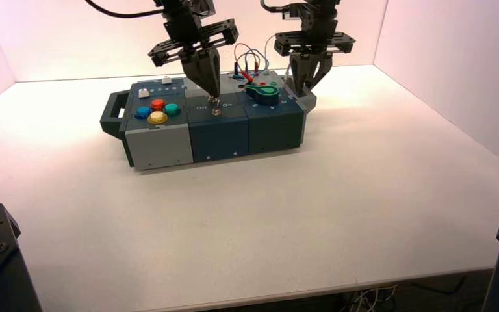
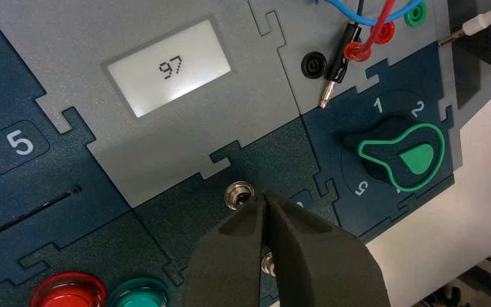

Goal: Flip the top switch off with the left gripper.

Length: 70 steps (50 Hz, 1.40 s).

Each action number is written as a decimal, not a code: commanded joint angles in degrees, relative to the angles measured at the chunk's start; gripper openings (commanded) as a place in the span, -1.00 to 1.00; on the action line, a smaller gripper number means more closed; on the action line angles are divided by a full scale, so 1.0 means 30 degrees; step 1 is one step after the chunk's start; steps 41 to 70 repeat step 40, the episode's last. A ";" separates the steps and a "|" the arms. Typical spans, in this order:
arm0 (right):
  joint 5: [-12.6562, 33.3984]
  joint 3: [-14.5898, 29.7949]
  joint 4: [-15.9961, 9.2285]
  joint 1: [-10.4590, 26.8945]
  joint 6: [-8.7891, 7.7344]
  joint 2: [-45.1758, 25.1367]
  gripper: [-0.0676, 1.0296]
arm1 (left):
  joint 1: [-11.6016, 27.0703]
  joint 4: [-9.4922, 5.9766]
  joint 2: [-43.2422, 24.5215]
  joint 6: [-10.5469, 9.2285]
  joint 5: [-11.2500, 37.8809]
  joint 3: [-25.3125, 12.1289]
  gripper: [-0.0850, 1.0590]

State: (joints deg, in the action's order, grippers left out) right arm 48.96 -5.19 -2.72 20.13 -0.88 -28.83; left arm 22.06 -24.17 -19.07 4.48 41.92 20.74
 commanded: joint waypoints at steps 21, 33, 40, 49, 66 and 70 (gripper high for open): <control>0.0410 0.1201 0.0176 -0.0293 -0.0439 -0.0439 -0.92 | 0.0615 0.0088 0.3193 -0.0381 0.0615 -0.1406 -0.92; 0.0645 0.1787 0.0205 -0.0234 -0.0439 -0.0820 -0.92 | 0.1055 0.0088 0.4424 -0.0469 0.0117 -0.1582 -0.91; 0.0645 0.1787 0.0205 -0.0234 -0.0439 -0.0791 -0.92 | 0.1055 0.0088 0.4688 -0.0557 -0.0146 -0.1523 -0.92; 0.0645 0.1787 0.0205 -0.0234 -0.0439 -0.0791 -0.92 | 0.1055 0.0088 0.4688 -0.0557 -0.0146 -0.1523 -0.92; 0.0645 0.1787 0.0205 -0.0234 -0.0439 -0.0791 -0.92 | 0.1055 0.0088 0.4688 -0.0557 -0.0146 -0.1523 -0.92; 0.0645 0.1787 0.0205 -0.0234 -0.0439 -0.0791 -0.92 | 0.1055 0.0088 0.4688 -0.0557 -0.0146 -0.1523 -0.92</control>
